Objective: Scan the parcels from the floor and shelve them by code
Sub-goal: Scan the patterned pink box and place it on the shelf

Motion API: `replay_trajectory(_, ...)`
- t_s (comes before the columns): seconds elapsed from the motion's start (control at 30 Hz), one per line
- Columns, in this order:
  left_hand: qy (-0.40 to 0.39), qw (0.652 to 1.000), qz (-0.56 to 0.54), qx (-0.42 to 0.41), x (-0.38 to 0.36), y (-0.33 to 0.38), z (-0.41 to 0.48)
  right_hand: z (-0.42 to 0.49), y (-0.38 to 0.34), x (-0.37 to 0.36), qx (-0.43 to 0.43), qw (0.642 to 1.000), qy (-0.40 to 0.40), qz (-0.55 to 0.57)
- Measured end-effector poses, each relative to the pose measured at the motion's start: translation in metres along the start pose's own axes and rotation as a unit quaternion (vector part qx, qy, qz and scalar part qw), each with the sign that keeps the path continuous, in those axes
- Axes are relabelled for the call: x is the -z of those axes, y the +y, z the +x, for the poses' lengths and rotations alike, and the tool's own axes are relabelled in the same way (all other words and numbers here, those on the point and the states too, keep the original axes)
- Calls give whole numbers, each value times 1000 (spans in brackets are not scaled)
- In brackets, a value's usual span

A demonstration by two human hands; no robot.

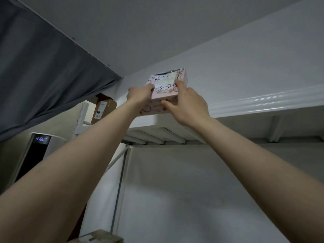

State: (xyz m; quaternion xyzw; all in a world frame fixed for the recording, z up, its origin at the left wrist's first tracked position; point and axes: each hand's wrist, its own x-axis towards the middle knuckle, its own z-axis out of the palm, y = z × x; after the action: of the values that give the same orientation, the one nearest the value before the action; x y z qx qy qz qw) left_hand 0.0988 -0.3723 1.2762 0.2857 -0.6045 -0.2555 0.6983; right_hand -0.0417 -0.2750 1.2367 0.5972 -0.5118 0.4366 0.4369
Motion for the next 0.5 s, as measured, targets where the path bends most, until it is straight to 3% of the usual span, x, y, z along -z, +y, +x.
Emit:
replay_trajectory(0.13, -24, 998, 13, -50, -1, 2, 1, 25, 6, -10, -11, 1000, -23, -4)
replay_trajectory(0.33, -60, 996, -1, -58, -3, -27, 40, 61, 10, -40, -75, 993, -87, 7)
replay_trajectory(0.5, -79, 995, 0, -59, -3, -72, 73, 76, 5, -73, -74, 993, -91, -10)
